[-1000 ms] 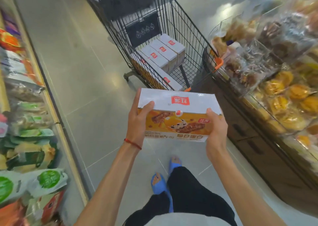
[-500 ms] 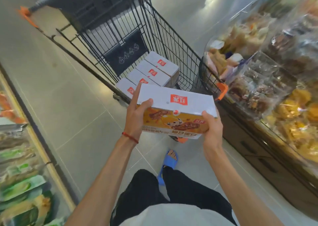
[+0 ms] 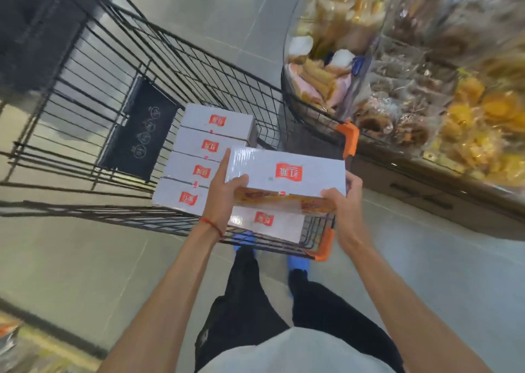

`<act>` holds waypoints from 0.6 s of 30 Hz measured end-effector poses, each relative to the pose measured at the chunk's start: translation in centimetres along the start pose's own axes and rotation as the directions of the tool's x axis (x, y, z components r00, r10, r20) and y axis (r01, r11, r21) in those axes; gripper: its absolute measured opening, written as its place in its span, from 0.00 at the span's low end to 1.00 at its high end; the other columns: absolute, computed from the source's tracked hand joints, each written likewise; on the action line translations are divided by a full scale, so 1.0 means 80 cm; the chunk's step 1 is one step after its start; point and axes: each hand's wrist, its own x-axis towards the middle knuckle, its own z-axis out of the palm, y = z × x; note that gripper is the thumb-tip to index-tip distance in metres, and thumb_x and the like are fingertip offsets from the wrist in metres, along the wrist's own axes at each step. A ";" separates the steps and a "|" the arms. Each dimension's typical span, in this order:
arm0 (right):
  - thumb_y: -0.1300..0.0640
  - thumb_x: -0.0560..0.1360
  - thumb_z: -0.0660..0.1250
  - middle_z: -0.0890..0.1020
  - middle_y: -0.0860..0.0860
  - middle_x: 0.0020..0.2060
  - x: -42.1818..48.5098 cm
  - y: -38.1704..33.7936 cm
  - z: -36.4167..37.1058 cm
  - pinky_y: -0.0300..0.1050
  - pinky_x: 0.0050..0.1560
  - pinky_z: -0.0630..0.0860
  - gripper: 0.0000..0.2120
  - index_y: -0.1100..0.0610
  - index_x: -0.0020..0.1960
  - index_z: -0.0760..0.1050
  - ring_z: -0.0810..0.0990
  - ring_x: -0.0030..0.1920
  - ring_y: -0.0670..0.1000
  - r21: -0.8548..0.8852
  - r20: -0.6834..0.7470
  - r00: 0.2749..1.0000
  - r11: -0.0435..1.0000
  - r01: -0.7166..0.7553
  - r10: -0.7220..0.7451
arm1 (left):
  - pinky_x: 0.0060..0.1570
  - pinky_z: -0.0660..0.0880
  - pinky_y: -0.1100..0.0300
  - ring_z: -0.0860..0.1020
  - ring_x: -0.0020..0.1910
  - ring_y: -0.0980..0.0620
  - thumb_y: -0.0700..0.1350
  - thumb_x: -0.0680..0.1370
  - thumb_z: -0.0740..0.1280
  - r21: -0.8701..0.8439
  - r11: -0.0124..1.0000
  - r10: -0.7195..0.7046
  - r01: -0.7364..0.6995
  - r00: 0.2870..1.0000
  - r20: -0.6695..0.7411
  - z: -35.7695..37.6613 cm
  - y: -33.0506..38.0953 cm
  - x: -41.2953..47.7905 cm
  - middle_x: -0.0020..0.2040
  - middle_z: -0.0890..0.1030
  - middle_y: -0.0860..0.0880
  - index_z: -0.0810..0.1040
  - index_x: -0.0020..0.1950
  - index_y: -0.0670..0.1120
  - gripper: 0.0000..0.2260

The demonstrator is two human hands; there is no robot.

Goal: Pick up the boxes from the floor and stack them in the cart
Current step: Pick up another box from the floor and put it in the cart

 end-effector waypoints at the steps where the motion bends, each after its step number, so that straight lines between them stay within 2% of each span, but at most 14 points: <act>1: 0.64 0.75 0.68 0.76 0.54 0.60 0.002 0.007 0.005 0.38 0.42 0.81 0.25 0.56 0.68 0.64 0.83 0.50 0.43 -0.009 -0.017 1.000 1.000 -0.017 0.017 | 0.55 0.78 0.67 0.79 0.58 0.64 0.36 0.79 0.65 0.033 0.999 -0.010 0.009 0.999 0.032 -0.002 -0.002 0.012 0.61 0.80 0.59 0.69 0.70 0.57 0.24; 3: 0.65 0.74 0.69 0.76 0.53 0.60 0.007 0.024 0.014 0.36 0.43 0.80 0.27 0.57 0.69 0.63 0.82 0.50 0.43 -0.012 -0.071 0.997 0.999 -0.034 0.033 | 0.54 0.77 0.68 0.79 0.60 0.62 0.39 0.80 0.66 0.104 0.994 -0.044 0.034 0.995 0.088 -0.008 -0.012 0.036 0.62 0.80 0.58 0.70 0.72 0.56 0.22; 5: 0.61 0.69 0.70 0.76 0.50 0.60 0.012 0.042 0.021 0.38 0.52 0.79 0.31 0.56 0.69 0.62 0.79 0.58 0.44 -0.018 -0.120 0.992 0.998 -0.052 0.049 | 0.60 0.77 0.63 0.78 0.63 0.59 0.44 0.81 0.68 0.185 0.981 -0.074 0.050 0.990 0.122 -0.013 -0.026 0.058 0.63 0.81 0.56 0.71 0.73 0.54 0.21; 6: 0.61 0.68 0.71 0.76 0.49 0.60 0.013 0.050 0.024 0.36 0.54 0.78 0.33 0.57 0.69 0.61 0.79 0.58 0.41 -0.016 -0.127 0.990 0.998 -0.061 0.058 | 0.63 0.77 0.58 0.79 0.63 0.58 0.46 0.80 0.69 0.229 0.972 -0.082 0.051 0.988 0.129 -0.014 -0.034 0.067 0.63 0.81 0.55 0.72 0.72 0.54 0.20; 8: 0.63 0.72 0.76 0.74 0.45 0.59 0.018 0.063 0.032 0.30 0.52 0.76 0.35 0.57 0.71 0.59 0.78 0.54 0.32 -0.036 -0.127 0.990 0.998 -0.060 0.055 | 0.66 0.76 0.51 0.79 0.63 0.55 0.48 0.78 0.71 0.284 0.957 -0.095 0.054 0.987 0.131 -0.013 -0.049 0.082 0.63 0.81 0.54 0.72 0.72 0.53 0.22; 9: 0.63 0.73 0.76 0.73 0.45 0.60 0.021 0.068 0.035 0.29 0.52 0.76 0.35 0.57 0.72 0.59 0.77 0.55 0.32 -0.054 -0.122 0.992 0.997 -0.051 0.044 | 0.66 0.76 0.50 0.79 0.63 0.55 0.49 0.77 0.73 0.302 0.952 -0.099 0.058 0.988 0.123 -0.013 -0.056 0.090 0.63 0.81 0.54 0.72 0.72 0.53 0.24; 13: 0.54 0.69 0.77 0.72 0.50 0.67 0.035 0.076 0.043 0.39 0.61 0.78 0.39 0.54 0.73 0.59 0.75 0.65 0.43 -0.087 -0.118 0.993 0.996 -0.001 -0.009 | 0.64 0.77 0.52 0.78 0.63 0.55 0.47 0.75 0.75 0.278 0.957 -0.112 0.086 0.991 0.079 -0.017 -0.071 0.112 0.65 0.79 0.52 0.67 0.76 0.50 0.31; 15: 0.55 0.69 0.78 0.72 0.49 0.66 0.044 0.076 0.043 0.37 0.61 0.78 0.39 0.54 0.72 0.59 0.75 0.65 0.43 -0.090 -0.146 0.989 0.996 0.025 -0.038 | 0.63 0.78 0.53 0.77 0.65 0.53 0.47 0.75 0.75 0.280 0.957 -0.098 0.072 0.992 0.081 -0.018 -0.075 0.119 0.67 0.77 0.51 0.65 0.77 0.50 0.33; 18: 0.62 0.72 0.78 0.70 0.45 0.63 0.062 0.078 0.042 0.33 0.59 0.77 0.37 0.54 0.70 0.57 0.74 0.62 0.40 -0.136 -0.139 0.989 0.990 0.040 -0.059 | 0.64 0.77 0.51 0.76 0.67 0.52 0.53 0.73 0.75 0.320 0.945 -0.099 0.068 0.992 0.080 -0.016 -0.081 0.130 0.69 0.76 0.52 0.63 0.78 0.53 0.36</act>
